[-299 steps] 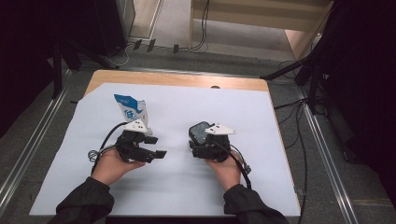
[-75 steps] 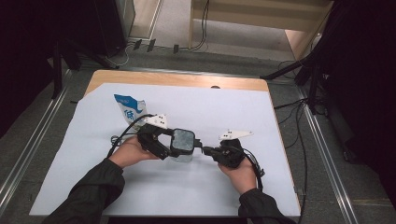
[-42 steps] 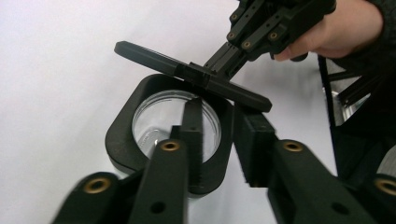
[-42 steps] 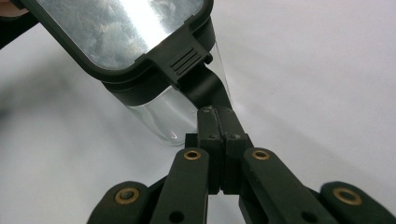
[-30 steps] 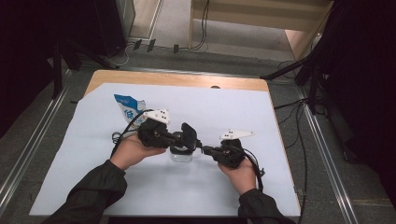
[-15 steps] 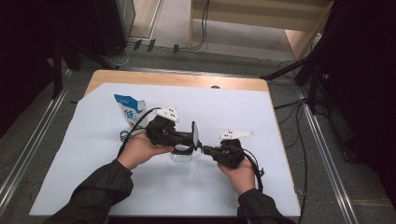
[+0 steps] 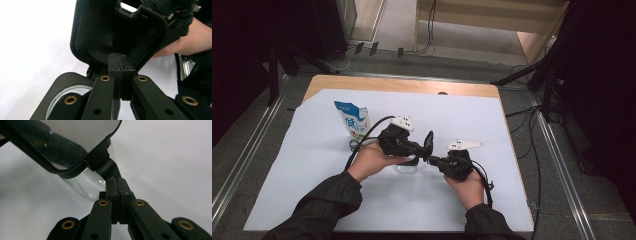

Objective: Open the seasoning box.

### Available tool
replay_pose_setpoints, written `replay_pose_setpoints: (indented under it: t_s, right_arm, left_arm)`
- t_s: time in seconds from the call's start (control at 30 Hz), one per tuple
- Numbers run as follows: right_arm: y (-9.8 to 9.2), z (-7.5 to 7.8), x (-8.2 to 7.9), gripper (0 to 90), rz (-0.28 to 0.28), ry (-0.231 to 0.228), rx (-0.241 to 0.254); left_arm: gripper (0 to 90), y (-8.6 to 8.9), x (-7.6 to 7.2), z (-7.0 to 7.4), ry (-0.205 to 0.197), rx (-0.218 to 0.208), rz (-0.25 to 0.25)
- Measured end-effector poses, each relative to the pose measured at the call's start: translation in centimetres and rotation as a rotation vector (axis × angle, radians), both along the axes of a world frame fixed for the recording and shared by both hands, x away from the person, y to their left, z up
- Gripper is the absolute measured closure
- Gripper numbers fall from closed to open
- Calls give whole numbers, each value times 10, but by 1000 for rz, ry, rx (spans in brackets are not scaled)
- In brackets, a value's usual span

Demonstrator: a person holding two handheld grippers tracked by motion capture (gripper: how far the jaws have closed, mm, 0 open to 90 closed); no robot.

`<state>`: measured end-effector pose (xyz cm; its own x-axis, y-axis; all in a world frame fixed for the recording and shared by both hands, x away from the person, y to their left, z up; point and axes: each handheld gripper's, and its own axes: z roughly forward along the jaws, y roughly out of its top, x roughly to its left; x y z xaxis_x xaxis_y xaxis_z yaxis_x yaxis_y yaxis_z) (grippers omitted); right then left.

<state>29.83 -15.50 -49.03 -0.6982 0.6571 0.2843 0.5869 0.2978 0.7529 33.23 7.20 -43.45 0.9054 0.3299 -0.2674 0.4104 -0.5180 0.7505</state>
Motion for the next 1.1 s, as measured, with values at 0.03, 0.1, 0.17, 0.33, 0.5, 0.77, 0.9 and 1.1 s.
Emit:
replay_pose_setpoints:
  t_s: [0.03,0.1,0.17,0.33,0.5,0.77,0.9,1.1]
  right_arm:
    - [0,0,0,900,0,0,0]
    - [1,0,1,900,-7,-4,0]
    - [1,-1,1,900,-11,-5,-1]
    - [2,-1,3,900,-22,-6,-5]
    - [1,-1,4,900,-20,-5,-1]
    - [-2,3,0,900,4,-2,10]
    - [-4,4,-3,900,12,6,14]
    - [0,0,-6,900,49,33,12]
  left_arm:
    - [900,0,0,0,0,0,0]
    - [900,0,1,-1,2,3,3]
    - [900,0,2,-2,2,3,7]
    - [900,0,4,-4,6,-1,17]
    - [897,1,5,-4,12,-1,18]
    - [784,6,3,0,34,8,5]
    - [725,12,2,3,34,12,5]
    - [669,26,1,8,9,-12,36]
